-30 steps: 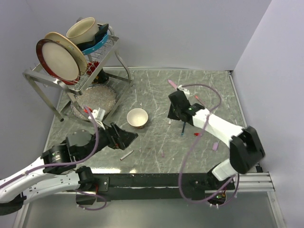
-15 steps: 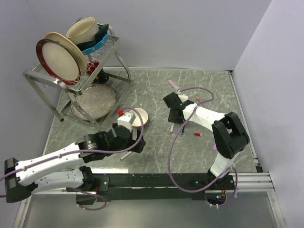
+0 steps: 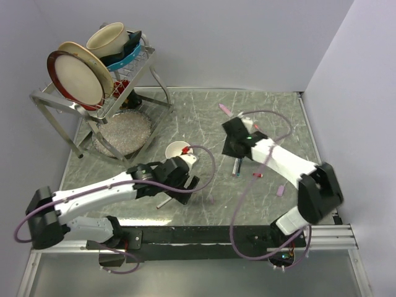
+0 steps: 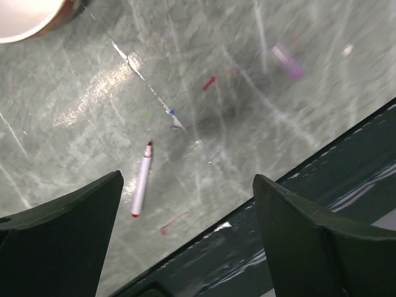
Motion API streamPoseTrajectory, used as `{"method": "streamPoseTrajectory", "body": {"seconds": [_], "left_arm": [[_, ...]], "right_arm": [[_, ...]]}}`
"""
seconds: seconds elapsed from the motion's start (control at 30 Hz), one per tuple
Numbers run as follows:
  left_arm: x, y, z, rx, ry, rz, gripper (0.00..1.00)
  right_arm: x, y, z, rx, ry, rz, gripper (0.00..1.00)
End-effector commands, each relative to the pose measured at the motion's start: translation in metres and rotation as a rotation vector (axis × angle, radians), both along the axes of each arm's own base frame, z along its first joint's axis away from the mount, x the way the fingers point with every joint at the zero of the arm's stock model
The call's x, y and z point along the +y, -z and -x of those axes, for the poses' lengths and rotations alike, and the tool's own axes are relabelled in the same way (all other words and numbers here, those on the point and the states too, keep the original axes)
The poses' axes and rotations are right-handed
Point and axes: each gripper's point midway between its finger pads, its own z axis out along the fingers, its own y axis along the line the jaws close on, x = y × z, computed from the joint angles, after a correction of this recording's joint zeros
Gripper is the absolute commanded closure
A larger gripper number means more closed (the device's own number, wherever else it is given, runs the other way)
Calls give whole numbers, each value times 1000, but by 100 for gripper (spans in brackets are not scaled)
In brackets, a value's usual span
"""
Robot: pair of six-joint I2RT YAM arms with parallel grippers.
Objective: Insert the pens into the pen caps
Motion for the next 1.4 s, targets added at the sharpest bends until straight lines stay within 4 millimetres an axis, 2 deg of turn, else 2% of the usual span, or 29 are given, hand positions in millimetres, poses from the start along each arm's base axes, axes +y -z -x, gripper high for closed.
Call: {"method": "streamPoseTrajectory", "body": {"seconds": [0.0,0.03,0.1,0.17,0.2,0.37,0.47,0.6,0.83,0.97,1.37], "left_arm": [[5,11,-6,21,157,-146,11],[7,12,-9,26,156,-160,11],[7,17,-9,51,211,-180,12],[10,25,-11,78,240,-207,13],[9,27,-9,103,258,-204,14],[17,27,-20,103,276,-221,23],[28,29,-26,121,280,-261,24],[58,46,-27,189,312,-400,27],[66,69,-15,277,352,-446,37],[59,77,-11,321,383,-434,44],[54,97,-4,372,415,-441,51]], "right_arm": [[-20,-48,1,-120,16,-99,58],[-31,-58,3,-150,35,-119,58],[-38,-78,8,-209,39,-161,58],[-45,-87,10,-240,48,-180,58],[-47,-98,13,-273,46,-199,58],[-63,-119,18,-333,73,-195,58],[-70,-130,22,-361,82,-201,59],[-75,-147,28,-414,89,-217,59],[-83,-155,32,-446,108,-211,59],[-87,-159,32,-461,116,-202,59],[-89,-160,32,-471,125,-198,59]]}}
